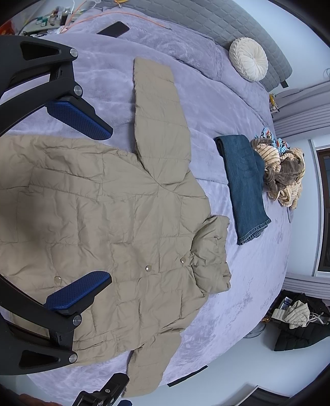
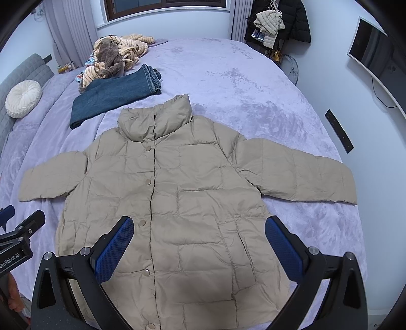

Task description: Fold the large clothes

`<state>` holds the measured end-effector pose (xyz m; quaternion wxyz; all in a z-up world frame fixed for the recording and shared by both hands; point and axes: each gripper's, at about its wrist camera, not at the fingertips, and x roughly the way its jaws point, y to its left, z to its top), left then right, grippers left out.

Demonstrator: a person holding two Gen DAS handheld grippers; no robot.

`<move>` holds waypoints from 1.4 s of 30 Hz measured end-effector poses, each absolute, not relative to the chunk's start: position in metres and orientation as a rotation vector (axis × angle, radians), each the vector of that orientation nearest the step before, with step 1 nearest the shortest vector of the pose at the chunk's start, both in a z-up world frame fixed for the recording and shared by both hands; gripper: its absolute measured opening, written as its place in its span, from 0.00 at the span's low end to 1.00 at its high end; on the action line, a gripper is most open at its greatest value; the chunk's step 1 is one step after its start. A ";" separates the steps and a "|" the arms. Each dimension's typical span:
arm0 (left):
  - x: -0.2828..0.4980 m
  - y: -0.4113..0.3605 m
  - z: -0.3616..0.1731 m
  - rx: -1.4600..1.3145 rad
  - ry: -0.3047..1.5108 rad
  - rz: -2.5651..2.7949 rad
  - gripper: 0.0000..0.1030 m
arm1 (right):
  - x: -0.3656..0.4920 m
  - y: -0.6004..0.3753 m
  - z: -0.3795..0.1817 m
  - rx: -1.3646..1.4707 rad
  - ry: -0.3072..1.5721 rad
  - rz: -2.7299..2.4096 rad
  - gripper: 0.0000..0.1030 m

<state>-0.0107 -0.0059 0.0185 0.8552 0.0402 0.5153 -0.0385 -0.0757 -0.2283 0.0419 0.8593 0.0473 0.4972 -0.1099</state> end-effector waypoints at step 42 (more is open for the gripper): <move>-0.010 -0.006 0.019 0.086 1.085 -0.082 1.00 | -0.072 -0.226 0.042 0.092 1.039 -0.229 1.00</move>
